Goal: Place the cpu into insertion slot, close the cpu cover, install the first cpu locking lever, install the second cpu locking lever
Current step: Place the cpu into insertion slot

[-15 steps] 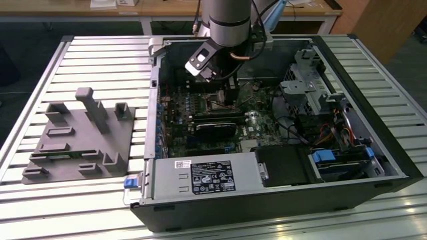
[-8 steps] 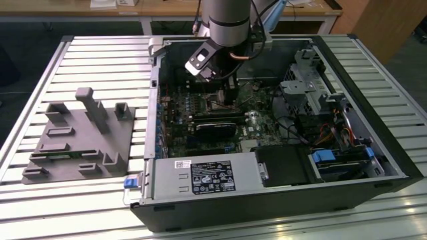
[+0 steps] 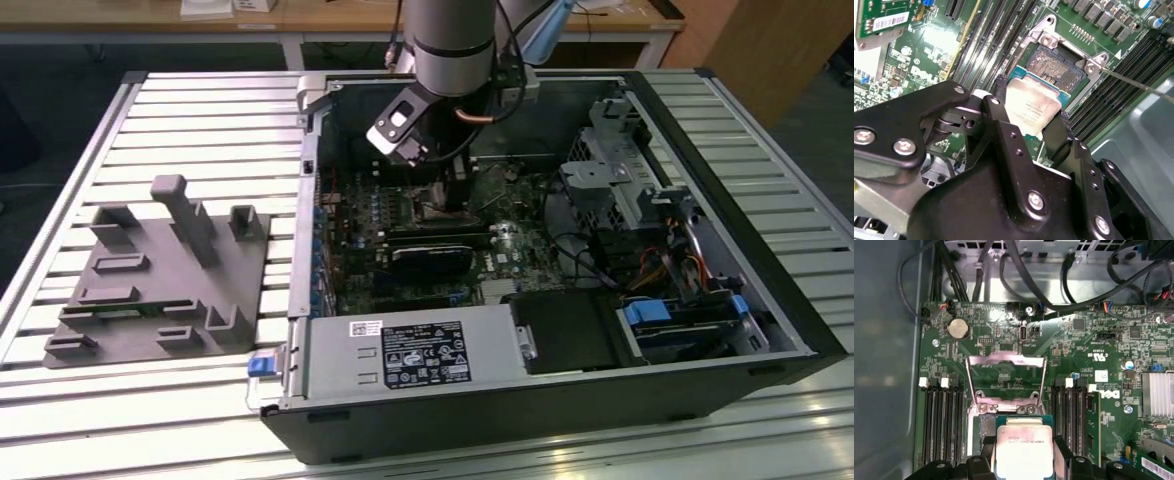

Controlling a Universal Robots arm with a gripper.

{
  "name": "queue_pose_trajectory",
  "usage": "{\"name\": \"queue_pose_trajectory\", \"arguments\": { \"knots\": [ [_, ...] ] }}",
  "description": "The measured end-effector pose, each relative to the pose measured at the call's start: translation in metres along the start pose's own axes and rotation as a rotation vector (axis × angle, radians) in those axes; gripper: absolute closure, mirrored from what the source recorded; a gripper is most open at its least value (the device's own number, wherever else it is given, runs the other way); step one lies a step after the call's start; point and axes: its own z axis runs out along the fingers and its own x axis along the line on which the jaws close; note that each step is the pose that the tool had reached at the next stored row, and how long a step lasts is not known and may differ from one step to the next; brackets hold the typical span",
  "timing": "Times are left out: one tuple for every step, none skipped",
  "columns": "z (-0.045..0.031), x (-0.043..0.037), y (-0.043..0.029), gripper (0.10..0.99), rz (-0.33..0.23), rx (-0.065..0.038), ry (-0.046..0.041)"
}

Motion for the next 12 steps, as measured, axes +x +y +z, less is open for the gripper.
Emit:
{"name": "queue_pose_trajectory", "arguments": {
  "knots": [
    [0.0007, 0.0004, -0.001, 0.545, -0.002, 0.0, 0.0002],
    [0.0014, 0.0008, -0.0018, 0.545, -0.004, 0.0, 0.0003],
    [0.0022, 0.0012, -0.0025, 0.545, -0.005, 0.0, 0.0004],
    [0.0028, 0.0017, -0.0032, 0.545, -0.006, 0.0, 0.0004],
    [0.0035, 0.0024, -0.0039, 0.545, -0.008, 0.0, 0.0004],
    [0.0041, 0.0031, -0.0045, 0.545, -0.009, 0.0, 0.0004],
    [0.0047, 0.0039, -0.0052, 0.545, -0.009, 0.0, 0.0005],
    [0.0053, 0.0047, -0.0057, 0.545, -0.01, 0.0, 0.0004],
    [0.0059, 0.0052, -0.0061, 0.545, -0.011, 0.0, 0.0005],
    [0.0066, 0.0056, -0.0063, 0.545, -0.011, 0.0, 0.0005],
    [0.0073, 0.006, -0.0065, 0.545, -0.011, 0.0, 0.0004],
    [0.0082, 0.0064, -0.0066, 0.545, -0.011, 0.0, 0.0004]
  ]
}}
